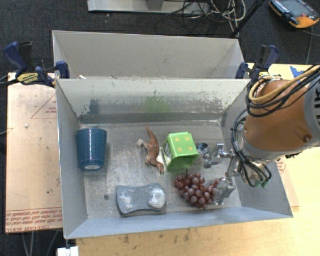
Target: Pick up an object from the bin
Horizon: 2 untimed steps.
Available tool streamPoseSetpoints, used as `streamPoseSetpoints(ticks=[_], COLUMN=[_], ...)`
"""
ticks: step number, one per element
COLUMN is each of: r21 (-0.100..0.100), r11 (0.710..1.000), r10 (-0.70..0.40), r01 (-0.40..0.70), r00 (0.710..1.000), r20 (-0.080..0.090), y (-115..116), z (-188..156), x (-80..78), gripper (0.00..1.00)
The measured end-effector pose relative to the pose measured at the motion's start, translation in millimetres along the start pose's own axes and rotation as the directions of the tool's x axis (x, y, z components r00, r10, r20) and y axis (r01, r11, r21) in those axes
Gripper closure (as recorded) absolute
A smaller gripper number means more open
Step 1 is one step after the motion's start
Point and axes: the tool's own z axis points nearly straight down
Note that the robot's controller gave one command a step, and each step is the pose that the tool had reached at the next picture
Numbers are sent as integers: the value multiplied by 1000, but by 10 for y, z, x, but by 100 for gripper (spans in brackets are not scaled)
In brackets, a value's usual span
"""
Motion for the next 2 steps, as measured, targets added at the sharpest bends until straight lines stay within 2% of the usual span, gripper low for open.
streamPoseSetpoints(ticks=[1,2], r21=[0,0], r11=[1000,983], r10=[0,-182], r01=[0,182], r00=[1000,983], r20=[0,2], y=[0,-8], z=[0,391], x=[0,-120], gripper=[0,0])
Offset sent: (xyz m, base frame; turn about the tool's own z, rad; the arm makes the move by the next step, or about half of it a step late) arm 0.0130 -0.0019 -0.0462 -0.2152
